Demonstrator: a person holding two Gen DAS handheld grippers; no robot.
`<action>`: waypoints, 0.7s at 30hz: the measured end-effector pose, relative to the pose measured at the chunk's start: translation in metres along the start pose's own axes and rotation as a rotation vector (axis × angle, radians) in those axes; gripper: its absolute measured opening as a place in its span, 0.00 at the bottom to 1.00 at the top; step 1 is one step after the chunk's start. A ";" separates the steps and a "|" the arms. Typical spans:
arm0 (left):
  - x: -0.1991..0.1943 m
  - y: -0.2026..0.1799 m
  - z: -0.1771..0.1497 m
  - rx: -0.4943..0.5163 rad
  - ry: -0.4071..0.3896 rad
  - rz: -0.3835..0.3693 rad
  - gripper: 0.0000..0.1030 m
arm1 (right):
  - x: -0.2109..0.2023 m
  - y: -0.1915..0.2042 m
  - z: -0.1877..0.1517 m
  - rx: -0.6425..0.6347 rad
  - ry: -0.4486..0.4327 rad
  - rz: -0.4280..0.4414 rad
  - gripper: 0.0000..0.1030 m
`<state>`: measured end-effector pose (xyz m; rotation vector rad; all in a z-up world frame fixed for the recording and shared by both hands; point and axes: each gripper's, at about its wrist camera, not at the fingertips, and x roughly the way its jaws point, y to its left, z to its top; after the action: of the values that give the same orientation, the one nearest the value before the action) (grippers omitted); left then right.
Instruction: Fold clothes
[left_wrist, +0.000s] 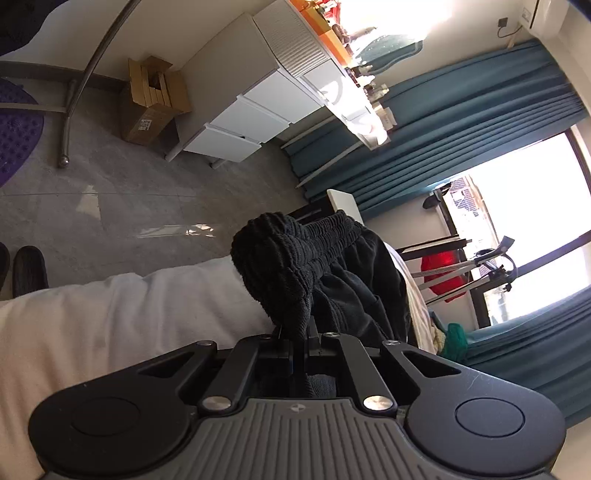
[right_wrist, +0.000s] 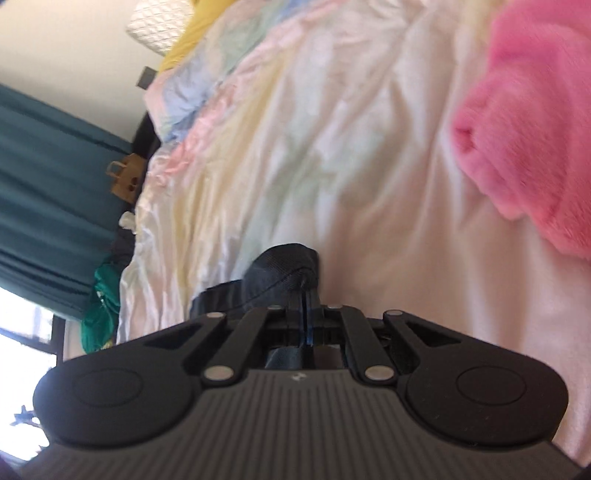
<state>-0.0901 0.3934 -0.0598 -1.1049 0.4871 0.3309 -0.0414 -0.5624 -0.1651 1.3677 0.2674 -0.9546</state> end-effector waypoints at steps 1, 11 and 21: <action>0.002 0.002 0.000 0.002 0.004 0.008 0.05 | 0.000 -0.002 -0.001 0.004 0.005 -0.004 0.05; -0.021 -0.056 -0.012 0.365 -0.071 0.132 0.73 | 0.000 0.014 -0.008 -0.113 0.052 -0.026 0.26; -0.045 -0.145 -0.062 0.753 -0.171 0.069 0.90 | -0.047 0.055 -0.018 -0.359 -0.241 0.078 0.75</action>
<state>-0.0709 0.2756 0.0532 -0.3258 0.4423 0.2644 -0.0251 -0.5317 -0.0986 0.9203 0.1897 -0.9442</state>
